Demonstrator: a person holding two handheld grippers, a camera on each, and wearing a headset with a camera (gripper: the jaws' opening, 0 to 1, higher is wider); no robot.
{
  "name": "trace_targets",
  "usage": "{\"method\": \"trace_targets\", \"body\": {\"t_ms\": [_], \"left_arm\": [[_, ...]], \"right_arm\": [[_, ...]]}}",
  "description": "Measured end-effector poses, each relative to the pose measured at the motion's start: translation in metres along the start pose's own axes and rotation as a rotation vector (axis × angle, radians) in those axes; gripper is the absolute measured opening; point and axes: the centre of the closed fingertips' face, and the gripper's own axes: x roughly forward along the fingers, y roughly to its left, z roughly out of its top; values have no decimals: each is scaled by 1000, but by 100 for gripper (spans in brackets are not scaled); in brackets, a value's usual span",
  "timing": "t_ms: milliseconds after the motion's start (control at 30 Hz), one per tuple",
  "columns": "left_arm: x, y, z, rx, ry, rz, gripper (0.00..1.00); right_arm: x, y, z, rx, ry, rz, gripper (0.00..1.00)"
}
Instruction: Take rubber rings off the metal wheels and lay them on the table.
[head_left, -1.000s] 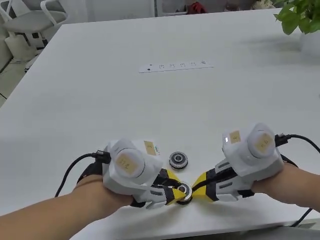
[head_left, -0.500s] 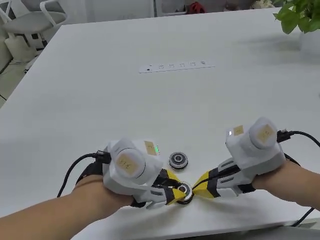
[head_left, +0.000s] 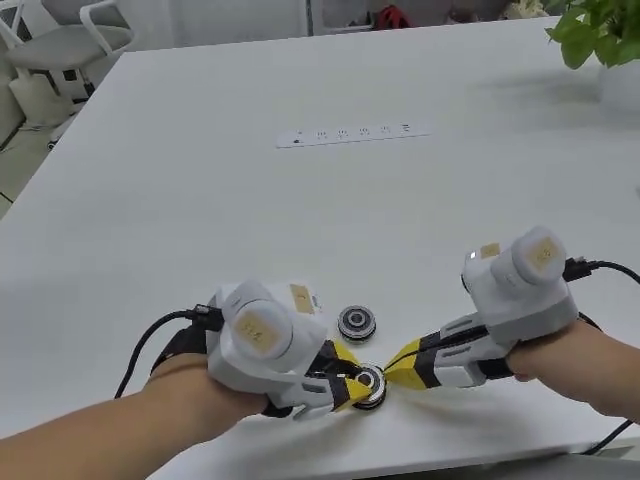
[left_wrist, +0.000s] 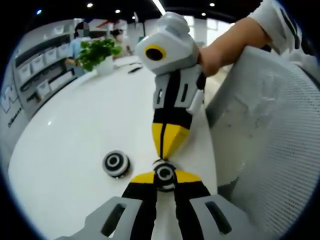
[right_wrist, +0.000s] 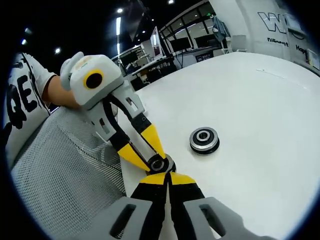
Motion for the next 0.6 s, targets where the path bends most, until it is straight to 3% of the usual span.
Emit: {"method": "trace_targets", "body": {"t_ms": [600], "left_arm": [[0, 0, 0, -9, 9, 4, 12]], "right_arm": [[1, 8, 5, 10, -14, 21, 0]]}}
